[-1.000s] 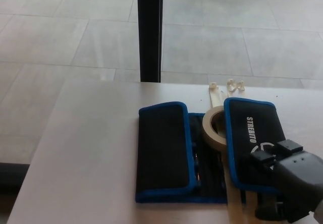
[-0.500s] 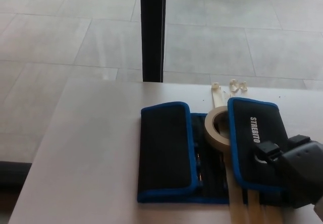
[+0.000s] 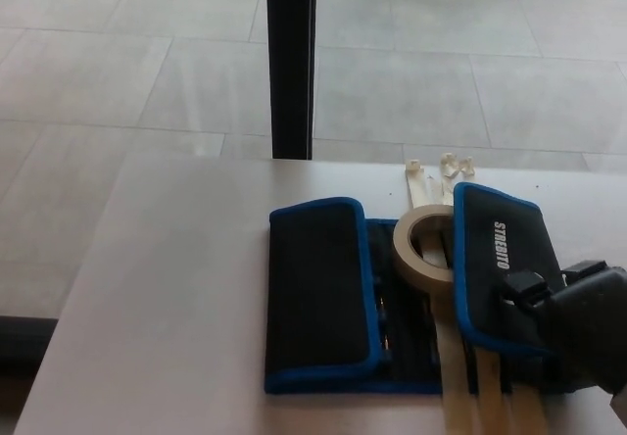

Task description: The robot uses its right hand to open a black folded toolkit cover kept in the middle of the desk

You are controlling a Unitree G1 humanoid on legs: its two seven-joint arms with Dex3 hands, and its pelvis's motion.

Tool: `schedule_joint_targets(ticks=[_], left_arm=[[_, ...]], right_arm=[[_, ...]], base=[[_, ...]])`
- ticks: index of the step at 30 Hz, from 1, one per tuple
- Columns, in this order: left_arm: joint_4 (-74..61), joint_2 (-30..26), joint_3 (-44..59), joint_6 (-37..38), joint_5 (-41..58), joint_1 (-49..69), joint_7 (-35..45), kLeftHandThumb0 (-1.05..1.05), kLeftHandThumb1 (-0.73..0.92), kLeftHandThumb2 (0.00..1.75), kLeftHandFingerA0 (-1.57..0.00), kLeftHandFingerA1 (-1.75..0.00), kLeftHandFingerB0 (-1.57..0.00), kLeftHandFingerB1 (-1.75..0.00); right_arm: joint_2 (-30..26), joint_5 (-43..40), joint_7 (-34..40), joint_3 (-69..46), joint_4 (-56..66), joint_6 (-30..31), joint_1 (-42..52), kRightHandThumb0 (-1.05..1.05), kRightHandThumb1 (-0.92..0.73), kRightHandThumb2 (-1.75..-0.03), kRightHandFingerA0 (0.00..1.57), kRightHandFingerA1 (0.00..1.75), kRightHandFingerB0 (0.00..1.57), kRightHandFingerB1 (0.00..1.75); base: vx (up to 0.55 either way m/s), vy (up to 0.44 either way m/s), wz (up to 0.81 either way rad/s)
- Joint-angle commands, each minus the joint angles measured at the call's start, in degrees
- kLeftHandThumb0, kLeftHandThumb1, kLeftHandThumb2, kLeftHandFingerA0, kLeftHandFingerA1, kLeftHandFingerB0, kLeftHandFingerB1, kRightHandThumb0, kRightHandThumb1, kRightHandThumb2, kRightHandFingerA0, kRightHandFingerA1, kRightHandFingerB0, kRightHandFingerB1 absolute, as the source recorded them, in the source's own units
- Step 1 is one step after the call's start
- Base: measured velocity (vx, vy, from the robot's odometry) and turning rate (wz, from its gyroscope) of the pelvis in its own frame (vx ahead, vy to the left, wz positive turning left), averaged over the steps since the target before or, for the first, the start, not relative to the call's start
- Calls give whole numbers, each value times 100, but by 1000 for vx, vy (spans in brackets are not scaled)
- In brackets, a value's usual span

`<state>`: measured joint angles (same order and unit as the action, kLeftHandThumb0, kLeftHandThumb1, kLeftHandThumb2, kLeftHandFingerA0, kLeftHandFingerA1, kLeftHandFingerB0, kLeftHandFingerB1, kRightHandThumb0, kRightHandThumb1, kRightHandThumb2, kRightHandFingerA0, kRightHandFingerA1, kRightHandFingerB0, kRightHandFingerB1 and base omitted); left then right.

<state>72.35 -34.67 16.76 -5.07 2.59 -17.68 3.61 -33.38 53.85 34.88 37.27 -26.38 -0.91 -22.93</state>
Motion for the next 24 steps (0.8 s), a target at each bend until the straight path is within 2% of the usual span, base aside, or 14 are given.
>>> schedule_joint_targets(ticks=[1,2,4,6,7,10,13,14,15,16,17,18,19,24], left_arm=[[74,-111,-42,58,-49,48,-54,-105,33,135,-54,-137,-44,-135],[51,-111,-57,40,-60,54,-78,-105,33,135,-56,-139,-46,-138],[41,-113,-97,30,-86,63,-81,-105,33,139,-56,-129,-56,-126],[41,-118,-112,11,-84,64,-104,-105,34,139,-57,-128,-53,-124],[51,-104,-53,60,-27,77,-128,-105,34,135,-61,-142,-43,-139],[64,-102,-67,51,-38,85,-151,-105,35,134,-64,-144,-52,-139],[66,-87,-60,73,-26,103,-147,-105,34,136,-59,-140,-52,-137],[72,-85,-96,91,-64,115,-166,-105,35,137,-68,-127,-57,-121],[86,-86,-89,95,-55,123,-157,-105,34,140,-62,-128,-60,-127],[86,-86,-72,94,-33,130,-152,-105,34,135,-58,-142,-51,-140],[82,-87,-59,87,-18,143,-153,-105,34,139,-67,-129,-49,-119],[86,-88,-60,75,-18,150,-153,-105,34,139,-67,-129,-49,-119],[84,-88,-63,92,-21,159,-156,-105,35,134,-58,-138,-53,-138],[78,-84,-48,97,-5,200,-157,-105,34,135,-58,-138,-47,-135]], right_arm=[[79,207,1271,-371,-353,-219,-199,-38,-64,-65,88,165,94,77],[66,45,1210,-523,-302,-265,-155,-34,-62,-64,93,171,90,83],[87,-153,1305,-741,-339,-461,-118,-32,-60,-64,95,170,92,83],[60,-192,1371,-924,-364,-462,-76,-33,-61,-63,93,170,93,80],[-5,-330,1527,-1130,-409,-545,-17,-36,-56,-62,94,168,92,76],[-124,-562,1392,-1551,-452,-681,161,-37,-62,-64,93,168,90,78],[-248,-622,1362,-1873,-551,-864,311,-35,-59,-58,100,165,92,73],[-327,-674,1393,-2002,-636,-919,387,-35,-59,-57,103,163,94,71],[-401,-679,1404,-2115,-724,-949,452,-39,-60,-65,98,167,93,75],[-427,-683,1387,-2182,-792,-968,473,-36,-61,-58,101,163,95,69],[-468,-718,1360,-2254,-898,-990,488,-35,-61,-59,102,163,95,68],[-492,-712,1352,-2309,-975,-1027,490,-35,-61,-59,102,163,95,68],[-530,-744,1294,-2390,-1085,-1000,522,-36,-58,-62,101,165,94,67],[-651,-986,1278,-2770,-1719,-1192,628,-32,-61,-58,101,160,98,65]], base=[[0,0,0],[0,0,0],[0,0,0],[0,0,0],[0,0,0],[0,0,0],[0,0,0],[0,0,0],[0,0,0],[0,0,0],[0,0,0],[0,0,0],[0,0,0],[0,0,0]])
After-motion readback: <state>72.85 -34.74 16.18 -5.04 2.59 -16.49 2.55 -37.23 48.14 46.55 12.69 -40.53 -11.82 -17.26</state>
